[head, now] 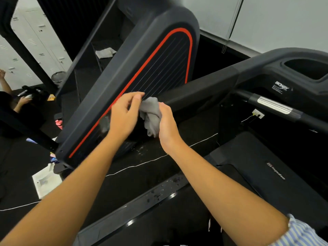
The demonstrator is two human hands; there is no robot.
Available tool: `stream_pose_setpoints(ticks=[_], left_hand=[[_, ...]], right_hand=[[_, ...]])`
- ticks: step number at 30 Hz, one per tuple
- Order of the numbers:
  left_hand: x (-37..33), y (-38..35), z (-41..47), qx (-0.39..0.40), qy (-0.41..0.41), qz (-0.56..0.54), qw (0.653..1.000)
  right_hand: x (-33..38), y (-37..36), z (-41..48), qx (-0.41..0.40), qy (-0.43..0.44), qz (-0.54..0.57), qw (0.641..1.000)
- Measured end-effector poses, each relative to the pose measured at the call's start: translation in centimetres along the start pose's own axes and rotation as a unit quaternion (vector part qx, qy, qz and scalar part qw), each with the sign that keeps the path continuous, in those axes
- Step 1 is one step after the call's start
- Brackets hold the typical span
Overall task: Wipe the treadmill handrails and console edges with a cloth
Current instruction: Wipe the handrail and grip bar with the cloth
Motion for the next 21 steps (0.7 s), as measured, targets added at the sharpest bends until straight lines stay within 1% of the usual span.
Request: stream_pose_setpoints(ticks=[3,5,7,9,12,14,17,21], left_hand=[[-2.0,-2.6,-2.1,0.028,-0.045,0.032,0.998],[-1.7,-2.9,-2.7,0.014,-0.043,0.053,0.998],[-1.4,-2.3,-2.8,-0.002,-0.058,0.085,0.995],[-0.6,-1.8,-2.5,0.005,-0.092,0.145,0.985],[1.5,-1.3,-1.7,0.025,-0.129,0.266,0.955],[2.2,-1.2,-1.3,0.035,-0.139,0.32,0.936],[2.2,-0.9,-1.2,0.038,-0.149,0.35,0.924],[2.8,0.2,-1.6,0.026,-0.146,0.357,0.922]], right_hand=[[0.5,-1.2,-0.8,0.087,-0.043,0.147,0.984],[0.9,-1.4,-1.1,0.133,-0.06,0.172,0.974],[0.9,-1.3,-1.1,0.151,-0.074,0.144,0.975],[1.0,-1.1,-1.0,0.153,-0.064,0.086,0.982],[1.1,-0.9,-0.8,0.119,-0.023,-0.034,0.992],[0.9,-0.5,-0.4,0.084,-0.004,-0.101,0.991],[0.9,0.2,0.2,0.046,0.027,-0.166,0.985],[1.7,1.6,0.5,0.022,0.049,-0.175,0.983]])
Point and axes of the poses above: each hand's wrist, its own z-axis towards the middle knuckle, its own y-axis out of the back of the hand, x = y × z, the point moved 6 cm from there along z, towards the middle knuckle, and after that the axes turned 8 degrees about z, right-handed, at the moved point
